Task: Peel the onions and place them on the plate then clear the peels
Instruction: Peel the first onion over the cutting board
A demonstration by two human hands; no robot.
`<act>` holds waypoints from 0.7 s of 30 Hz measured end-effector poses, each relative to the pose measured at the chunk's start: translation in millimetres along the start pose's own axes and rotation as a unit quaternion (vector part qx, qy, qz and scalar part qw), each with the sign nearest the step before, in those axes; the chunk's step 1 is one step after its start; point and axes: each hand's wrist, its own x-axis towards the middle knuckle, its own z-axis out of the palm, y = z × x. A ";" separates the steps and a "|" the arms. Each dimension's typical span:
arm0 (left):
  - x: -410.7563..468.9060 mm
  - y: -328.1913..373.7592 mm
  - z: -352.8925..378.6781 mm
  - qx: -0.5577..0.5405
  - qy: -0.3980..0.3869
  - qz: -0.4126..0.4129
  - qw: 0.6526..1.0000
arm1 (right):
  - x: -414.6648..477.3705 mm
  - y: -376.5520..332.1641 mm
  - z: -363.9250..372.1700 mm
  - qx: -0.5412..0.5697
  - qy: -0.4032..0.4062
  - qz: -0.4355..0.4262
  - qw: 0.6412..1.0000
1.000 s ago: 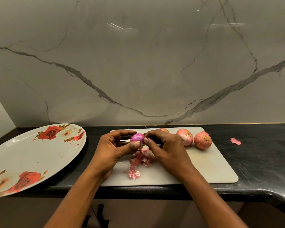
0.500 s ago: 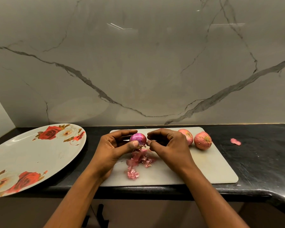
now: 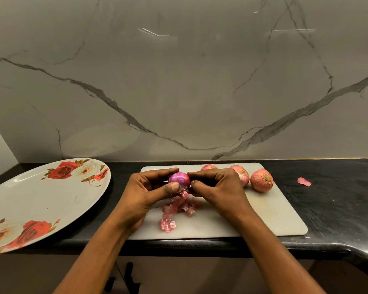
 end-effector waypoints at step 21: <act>-1.0 2.5 0.1 -0.020 -0.003 -0.014 1.000 | -0.9 0.6 -1.5 0.021 -0.018 0.020 0.999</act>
